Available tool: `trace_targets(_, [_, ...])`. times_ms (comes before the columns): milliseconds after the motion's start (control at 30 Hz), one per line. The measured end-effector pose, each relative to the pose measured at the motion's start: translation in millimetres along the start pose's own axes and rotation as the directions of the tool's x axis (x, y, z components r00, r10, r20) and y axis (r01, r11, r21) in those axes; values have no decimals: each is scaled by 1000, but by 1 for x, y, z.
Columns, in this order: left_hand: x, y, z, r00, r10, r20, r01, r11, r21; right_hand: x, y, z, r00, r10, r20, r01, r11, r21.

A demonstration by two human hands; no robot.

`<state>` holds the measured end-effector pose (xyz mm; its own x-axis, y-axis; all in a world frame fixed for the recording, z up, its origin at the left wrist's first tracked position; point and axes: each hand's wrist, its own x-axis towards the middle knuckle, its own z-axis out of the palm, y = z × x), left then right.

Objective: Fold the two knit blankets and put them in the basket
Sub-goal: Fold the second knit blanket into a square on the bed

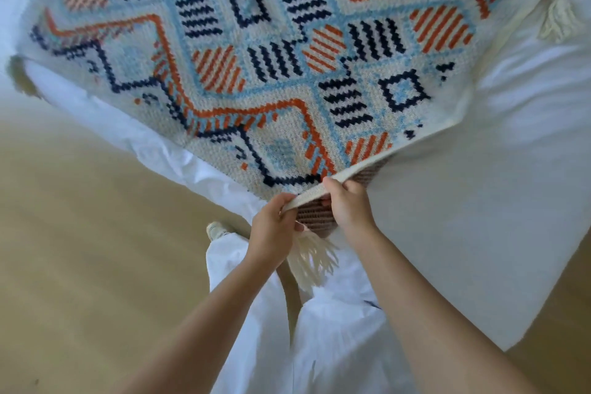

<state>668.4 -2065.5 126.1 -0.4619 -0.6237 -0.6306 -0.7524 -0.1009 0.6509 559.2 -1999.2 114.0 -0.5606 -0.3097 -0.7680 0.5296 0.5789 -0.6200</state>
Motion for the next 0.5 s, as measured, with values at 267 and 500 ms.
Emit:
trace_targets(267, [70,-26,-168,992,117,37,-118,993,28,3,-80,155,992,-57,-114,64,996,66])
trace_targets(500, [159,-29,-319,975,217,36,-220,948,231,26,-141,292,979,-156,-128,168,981,95])
